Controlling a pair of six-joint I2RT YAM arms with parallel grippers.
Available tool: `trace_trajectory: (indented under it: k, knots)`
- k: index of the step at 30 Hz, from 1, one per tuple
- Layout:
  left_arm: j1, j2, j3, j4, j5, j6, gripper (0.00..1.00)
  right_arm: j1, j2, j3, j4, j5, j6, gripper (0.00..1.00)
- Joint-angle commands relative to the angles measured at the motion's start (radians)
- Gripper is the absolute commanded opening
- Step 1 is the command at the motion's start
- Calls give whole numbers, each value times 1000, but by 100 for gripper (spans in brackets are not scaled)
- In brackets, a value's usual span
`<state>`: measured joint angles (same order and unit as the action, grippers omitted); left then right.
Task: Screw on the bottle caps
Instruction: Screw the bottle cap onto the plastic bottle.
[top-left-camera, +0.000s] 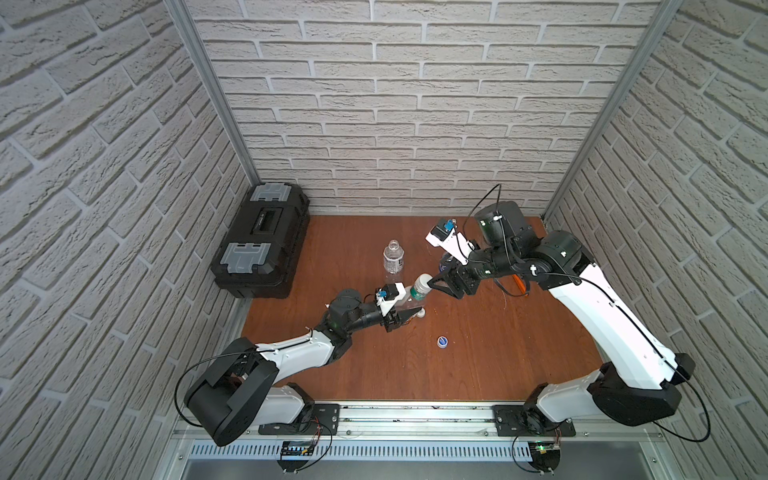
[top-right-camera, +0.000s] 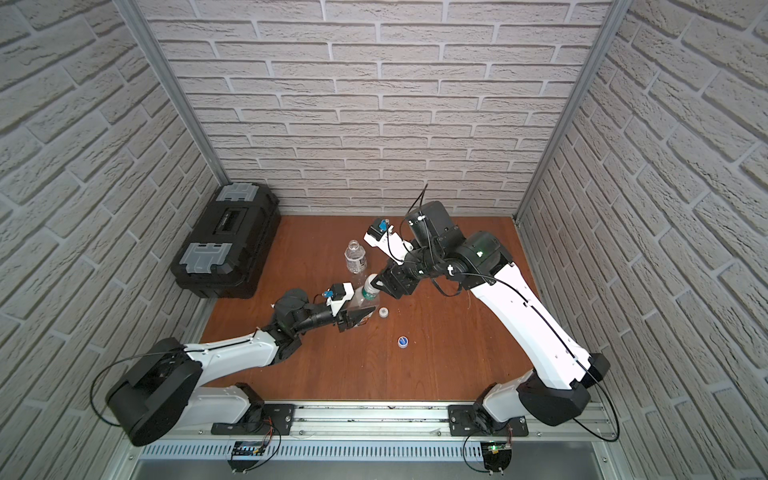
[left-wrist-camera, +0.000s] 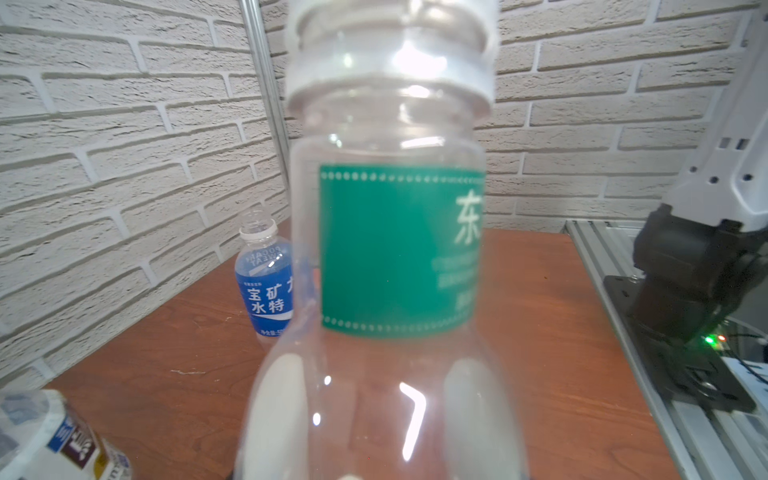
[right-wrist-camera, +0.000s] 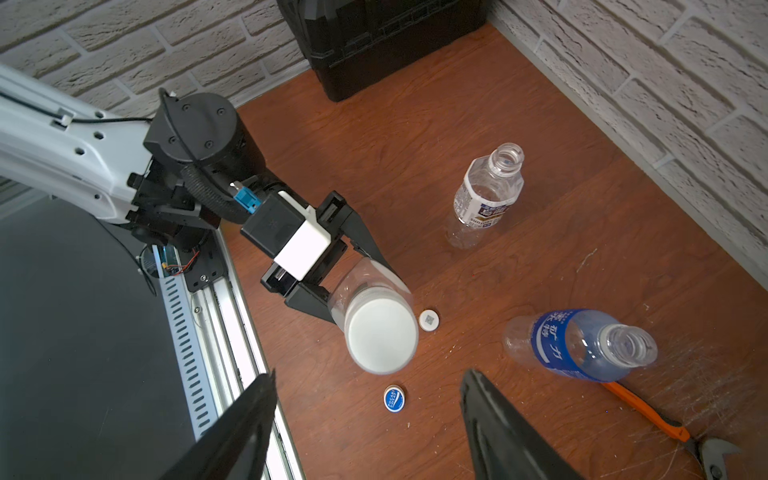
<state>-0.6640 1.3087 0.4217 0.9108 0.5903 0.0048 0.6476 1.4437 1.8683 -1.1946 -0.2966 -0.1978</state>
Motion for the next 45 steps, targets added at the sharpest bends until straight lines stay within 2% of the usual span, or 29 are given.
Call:
trace_trajectory:
  k: [1, 6, 17, 25, 34, 45]
  knots:
    - [18, -17, 29, -8, 114, 11, 53, -5, 17, 23, -42, -78, -122, 74]
    - [45, -19, 41, -21, 159, -12, 53, -6, 22, -4, -22, -120, -220, 74]
    - [45, -4, 59, -5, 240, -44, 52, -11, 60, -29, -52, -155, -366, 73]
    - [46, -2, 59, 2, 225, -52, 52, -14, 76, -65, -4, -125, -362, 73]
    - [46, -5, 58, -6, 218, -44, 52, -15, 81, -65, 6, -132, -343, 63]
    - [44, -5, 58, -25, 213, -32, 52, -17, 86, -64, 9, -138, -327, 62]
